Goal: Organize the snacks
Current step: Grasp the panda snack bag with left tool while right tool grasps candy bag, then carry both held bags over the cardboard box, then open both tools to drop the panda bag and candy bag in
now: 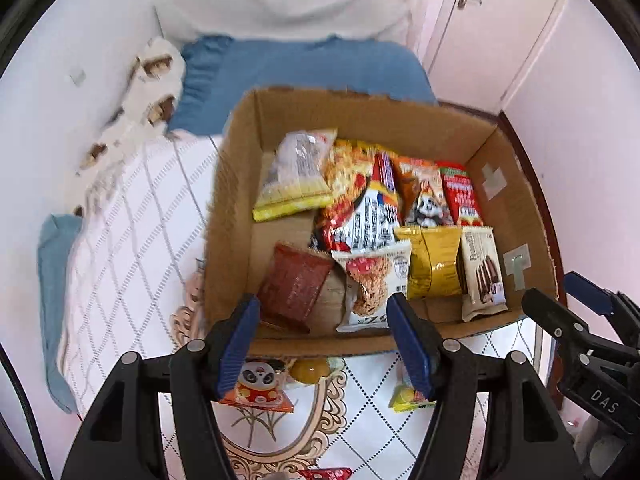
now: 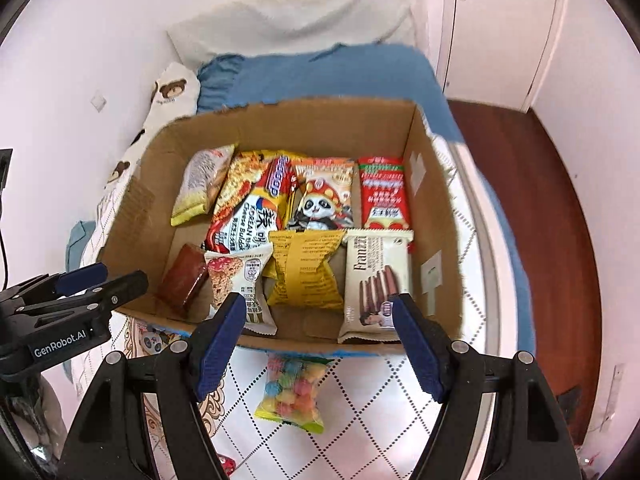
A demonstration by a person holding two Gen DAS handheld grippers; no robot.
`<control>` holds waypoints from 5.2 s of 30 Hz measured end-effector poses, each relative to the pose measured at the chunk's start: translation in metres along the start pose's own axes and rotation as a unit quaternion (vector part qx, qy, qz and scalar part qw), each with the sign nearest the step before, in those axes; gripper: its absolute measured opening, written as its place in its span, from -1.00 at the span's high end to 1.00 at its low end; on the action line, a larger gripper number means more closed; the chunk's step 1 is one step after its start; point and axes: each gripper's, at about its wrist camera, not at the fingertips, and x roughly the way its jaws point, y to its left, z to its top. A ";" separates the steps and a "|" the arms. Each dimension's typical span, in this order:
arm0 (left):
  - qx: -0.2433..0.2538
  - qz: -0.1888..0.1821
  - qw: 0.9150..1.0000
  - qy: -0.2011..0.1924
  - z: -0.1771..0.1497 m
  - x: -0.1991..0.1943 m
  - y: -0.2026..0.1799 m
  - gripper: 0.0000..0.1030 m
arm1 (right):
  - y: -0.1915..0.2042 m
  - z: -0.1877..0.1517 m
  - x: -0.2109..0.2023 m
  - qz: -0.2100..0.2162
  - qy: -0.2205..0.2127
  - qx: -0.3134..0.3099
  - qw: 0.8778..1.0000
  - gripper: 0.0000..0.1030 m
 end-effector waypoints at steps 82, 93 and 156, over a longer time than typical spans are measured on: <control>-0.078 -0.005 0.982 0.170 -0.188 0.088 0.063 0.07 | 0.003 -0.207 0.095 0.063 0.168 0.058 0.982 -0.03; -0.040 -0.094 0.990 0.102 -0.113 -0.020 0.018 0.07 | 0.011 -0.154 0.027 0.172 0.109 0.070 0.976 -0.02; -0.001 0.017 1.000 -0.015 0.035 -0.003 -0.009 -0.80 | -0.023 0.032 0.007 -0.024 -0.023 0.010 0.999 -0.90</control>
